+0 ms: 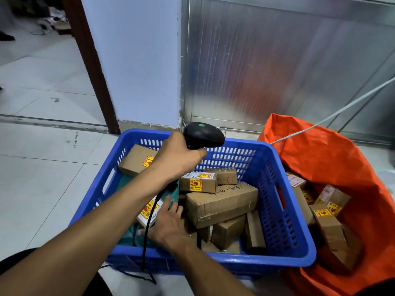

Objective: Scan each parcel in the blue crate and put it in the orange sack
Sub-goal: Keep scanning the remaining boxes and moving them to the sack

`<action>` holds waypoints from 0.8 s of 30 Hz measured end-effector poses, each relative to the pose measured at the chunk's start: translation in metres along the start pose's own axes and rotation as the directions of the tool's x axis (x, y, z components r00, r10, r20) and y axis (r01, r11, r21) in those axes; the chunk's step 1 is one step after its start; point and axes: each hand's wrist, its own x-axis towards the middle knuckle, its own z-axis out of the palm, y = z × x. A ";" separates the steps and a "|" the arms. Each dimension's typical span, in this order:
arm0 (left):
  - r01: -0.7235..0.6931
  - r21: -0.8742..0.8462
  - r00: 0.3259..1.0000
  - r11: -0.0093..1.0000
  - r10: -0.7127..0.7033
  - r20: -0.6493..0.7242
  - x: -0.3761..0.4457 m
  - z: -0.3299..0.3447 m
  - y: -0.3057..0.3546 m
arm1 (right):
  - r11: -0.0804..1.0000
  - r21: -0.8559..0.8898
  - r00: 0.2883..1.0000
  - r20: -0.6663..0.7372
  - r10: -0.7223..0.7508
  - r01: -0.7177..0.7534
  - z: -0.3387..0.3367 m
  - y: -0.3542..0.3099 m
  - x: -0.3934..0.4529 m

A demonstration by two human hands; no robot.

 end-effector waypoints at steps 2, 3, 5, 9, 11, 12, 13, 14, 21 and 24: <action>-0.005 0.016 1.000 1.000 0.005 0.012 -0.001 0.001 0.000 | 1.000 0.030 0.999 -0.042 0.008 -0.007 0.006 -0.003 0.002; -0.013 0.019 1.000 1.000 0.013 0.016 -0.002 0.002 -0.001 | 0.999 0.048 0.998 -0.066 0.016 -0.013 0.008 -0.004 0.002; -0.026 0.022 1.000 0.999 0.025 0.017 -0.002 0.002 -0.001 | 0.995 0.099 0.997 -0.071 0.020 -0.013 0.006 -0.004 0.002; -0.030 0.016 0.999 0.999 0.030 0.022 -0.001 0.002 -0.003 | 0.983 0.180 0.998 -0.061 -0.033 0.044 -0.012 0.007 -0.005; -0.033 0.015 0.999 0.999 0.032 0.014 0.000 0.002 -0.002 | 0.981 0.181 0.997 -0.044 -0.060 0.067 -0.026 0.018 -0.009; -0.033 0.018 0.999 0.999 0.033 0.012 0.000 0.002 -0.002 | 0.984 0.157 0.996 -0.047 -0.077 0.084 -0.034 0.025 -0.011; -0.035 0.026 0.999 0.999 0.034 0.014 -0.001 0.003 -0.001 | 0.986 0.130 0.994 -0.055 -0.095 0.102 -0.042 0.034 -0.012; -0.037 0.031 0.999 0.999 0.036 0.020 -0.002 0.003 0.000 | 0.987 0.107 0.992 -0.060 -0.112 0.118 -0.051 0.042 -0.015; -0.029 0.046 0.999 0.999 0.026 0.048 -0.009 0.008 0.003 | 0.967 -0.103 0.963 -0.110 -0.245 0.234 -0.136 0.105 -0.056; -0.048 0.058 0.998 0.997 0.045 0.046 -0.009 0.012 0.003 | 0.957 -0.147 0.942 -0.190 -0.277 0.251 -0.172 0.131 -0.073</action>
